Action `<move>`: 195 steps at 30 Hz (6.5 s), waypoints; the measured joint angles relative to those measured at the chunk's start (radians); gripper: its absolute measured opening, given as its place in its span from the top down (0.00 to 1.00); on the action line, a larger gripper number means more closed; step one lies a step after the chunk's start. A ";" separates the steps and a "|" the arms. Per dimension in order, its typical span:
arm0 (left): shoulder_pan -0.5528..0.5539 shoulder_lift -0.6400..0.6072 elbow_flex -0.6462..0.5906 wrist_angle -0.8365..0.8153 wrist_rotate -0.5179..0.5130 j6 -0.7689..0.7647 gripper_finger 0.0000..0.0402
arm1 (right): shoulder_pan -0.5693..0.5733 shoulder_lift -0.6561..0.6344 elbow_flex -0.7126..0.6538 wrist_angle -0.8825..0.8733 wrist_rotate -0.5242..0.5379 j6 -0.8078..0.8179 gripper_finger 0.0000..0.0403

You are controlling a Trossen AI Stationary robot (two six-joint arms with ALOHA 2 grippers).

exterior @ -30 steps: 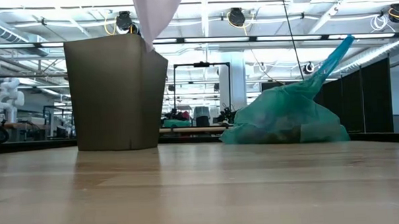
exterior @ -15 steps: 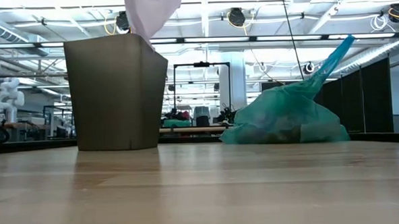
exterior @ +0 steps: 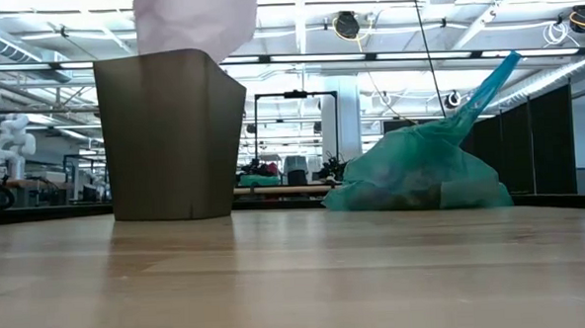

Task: Place trash/remove bag and relplace
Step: Put the pink trash bag into the trash bin

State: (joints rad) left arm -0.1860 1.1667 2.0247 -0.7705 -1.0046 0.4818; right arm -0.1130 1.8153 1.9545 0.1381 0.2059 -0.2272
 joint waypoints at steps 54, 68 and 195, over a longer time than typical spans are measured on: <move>-0.019 -0.248 -0.480 -0.096 0.113 -0.451 1.00 | -0.324 0.015 0.002 -0.232 -0.221 0.091 0.94; -0.078 -0.237 -0.480 -0.099 0.113 -0.450 1.00 | -0.242 0.307 0.000 -0.202 -0.534 0.321 1.00; -0.289 -0.218 -0.480 -0.069 0.080 -0.454 1.00 | 0.317 0.371 -0.310 -0.083 -0.071 0.103 1.00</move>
State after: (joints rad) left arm -0.4747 0.9489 1.5444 -0.8394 -0.9247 0.0281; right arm 0.2043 2.1863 1.6447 0.0552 0.1345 -0.1242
